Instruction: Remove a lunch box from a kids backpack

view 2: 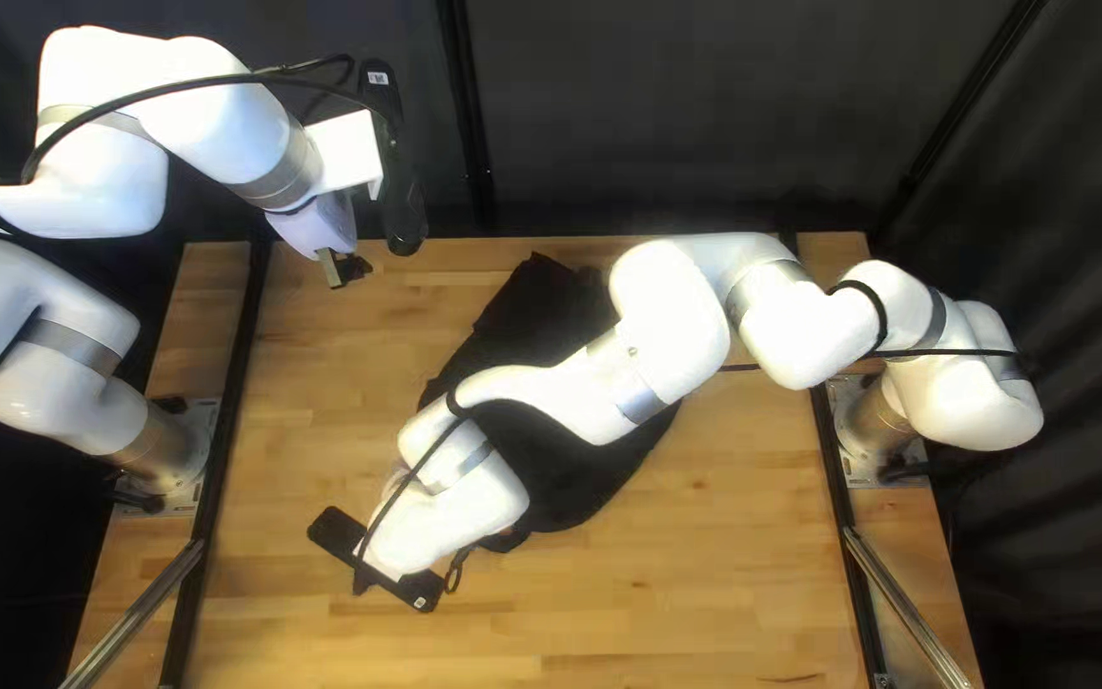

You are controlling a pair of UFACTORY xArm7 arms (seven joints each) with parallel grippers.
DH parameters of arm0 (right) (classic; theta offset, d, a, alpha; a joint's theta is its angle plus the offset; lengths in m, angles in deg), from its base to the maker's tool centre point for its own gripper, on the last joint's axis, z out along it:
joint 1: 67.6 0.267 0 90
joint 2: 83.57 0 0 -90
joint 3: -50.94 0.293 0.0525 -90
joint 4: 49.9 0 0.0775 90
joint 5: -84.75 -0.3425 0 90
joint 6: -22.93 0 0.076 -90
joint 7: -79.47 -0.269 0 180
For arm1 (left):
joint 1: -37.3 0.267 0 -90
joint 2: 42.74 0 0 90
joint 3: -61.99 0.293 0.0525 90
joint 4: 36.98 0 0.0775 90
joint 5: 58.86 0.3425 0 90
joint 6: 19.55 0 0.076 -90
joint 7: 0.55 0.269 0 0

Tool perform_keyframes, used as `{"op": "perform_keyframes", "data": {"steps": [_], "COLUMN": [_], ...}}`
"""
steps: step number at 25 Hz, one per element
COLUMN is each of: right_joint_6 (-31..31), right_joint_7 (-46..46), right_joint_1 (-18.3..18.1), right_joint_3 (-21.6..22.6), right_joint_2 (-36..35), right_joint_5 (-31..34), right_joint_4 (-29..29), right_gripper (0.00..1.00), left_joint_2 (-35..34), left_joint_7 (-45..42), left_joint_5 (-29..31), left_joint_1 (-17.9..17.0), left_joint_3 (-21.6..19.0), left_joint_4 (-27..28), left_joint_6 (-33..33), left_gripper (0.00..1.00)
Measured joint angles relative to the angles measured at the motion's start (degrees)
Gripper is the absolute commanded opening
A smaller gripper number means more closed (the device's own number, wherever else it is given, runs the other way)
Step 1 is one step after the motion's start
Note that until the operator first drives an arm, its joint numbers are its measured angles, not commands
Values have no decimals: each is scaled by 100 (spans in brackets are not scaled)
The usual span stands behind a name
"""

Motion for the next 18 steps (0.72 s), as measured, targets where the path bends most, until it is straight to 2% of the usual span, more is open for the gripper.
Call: {"op": "perform_keyframes", "data": {"steps": [3,4,5,9,18], "right_joint_6": [18,36,54,67,-342], "right_joint_7": [-104,-135,-152,-78,606], "right_joint_1": [13,7,-6,-50,225], "right_joint_3": [32,41,48,42,-98], "right_joint_2": [192,255,308,283,-1037], "right_joint_5": [2,3,3,1,46], "right_joint_4": [294,392,469,345,-1784], "right_gripper": [0,30,100,100,100], "left_joint_2": [0,0,0,0,0], "left_joint_7": [0,0,0,0,0], "left_joint_5": [0,0,0,0,0], "left_joint_1": [0,0,0,0,0], "left_joint_3": [0,0,0,0,0], "left_joint_4": [0,0,0,0,0], "left_joint_6": [0,0,0,0,0], "left_gripper": [100,100,100,100,100]}}
